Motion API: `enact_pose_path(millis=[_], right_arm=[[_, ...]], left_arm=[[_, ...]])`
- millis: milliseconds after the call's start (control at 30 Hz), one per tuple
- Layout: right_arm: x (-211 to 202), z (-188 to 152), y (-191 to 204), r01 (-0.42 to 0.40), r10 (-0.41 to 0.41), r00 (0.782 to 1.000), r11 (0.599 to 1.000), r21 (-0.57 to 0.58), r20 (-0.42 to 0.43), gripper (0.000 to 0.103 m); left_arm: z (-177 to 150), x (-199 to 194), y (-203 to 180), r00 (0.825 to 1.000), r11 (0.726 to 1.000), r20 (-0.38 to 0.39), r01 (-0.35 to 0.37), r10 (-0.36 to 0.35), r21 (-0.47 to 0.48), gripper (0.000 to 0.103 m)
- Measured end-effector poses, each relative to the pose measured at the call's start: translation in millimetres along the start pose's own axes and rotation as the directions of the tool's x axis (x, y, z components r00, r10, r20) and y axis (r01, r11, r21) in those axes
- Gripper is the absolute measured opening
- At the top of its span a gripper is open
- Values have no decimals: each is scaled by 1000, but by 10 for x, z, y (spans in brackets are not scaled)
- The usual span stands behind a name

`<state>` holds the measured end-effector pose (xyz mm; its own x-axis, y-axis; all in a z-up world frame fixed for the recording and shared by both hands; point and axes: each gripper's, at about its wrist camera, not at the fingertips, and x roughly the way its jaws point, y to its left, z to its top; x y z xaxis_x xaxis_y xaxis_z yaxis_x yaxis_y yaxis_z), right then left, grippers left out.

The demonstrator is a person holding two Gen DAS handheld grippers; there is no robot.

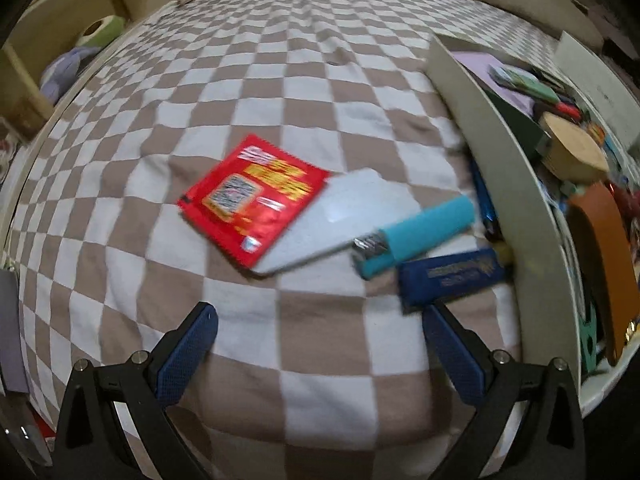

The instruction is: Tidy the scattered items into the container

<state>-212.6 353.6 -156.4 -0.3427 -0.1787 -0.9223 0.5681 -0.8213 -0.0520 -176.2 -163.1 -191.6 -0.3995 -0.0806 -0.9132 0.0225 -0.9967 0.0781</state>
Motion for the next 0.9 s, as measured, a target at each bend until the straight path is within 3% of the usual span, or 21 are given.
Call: enact_pose_path(millis=[133, 233, 367, 567, 767, 833, 900], right_arm=[[-19, -14, 0, 19, -19, 1000, 1000, -2, 4, 103], [-21, 3, -25, 17, -17, 1000, 1000, 5, 3, 103], [-10, -18, 52, 14, -14, 1000, 1000, 5, -3, 103], [17, 49, -3, 7, -7, 1000, 1000, 7, -2, 103], [57, 93, -30, 6, -6, 1000, 1000, 7, -5, 103], [61, 93, -24, 8, -8, 1000, 1000, 4, -7, 103], [62, 92, -12, 9, -9, 1000, 1000, 4, -8, 103]], left_arm=[[49, 25, 229, 999, 996, 14, -43, 44, -78, 103], [70, -36, 289, 1000, 994, 20, 13, -10, -110, 103], [179, -169, 84, 991, 985, 41, 134, -131, -107, 103], [292, -137, -459, 996, 989, 2, 92, -93, 116, 103], [222, -85, -645, 996, 929, 39, 63, -83, 365, 103], [187, -91, -628, 993, 907, -6, 108, -116, 408, 83], [188, -123, -634, 994, 889, 0, 97, -108, 447, 76]])
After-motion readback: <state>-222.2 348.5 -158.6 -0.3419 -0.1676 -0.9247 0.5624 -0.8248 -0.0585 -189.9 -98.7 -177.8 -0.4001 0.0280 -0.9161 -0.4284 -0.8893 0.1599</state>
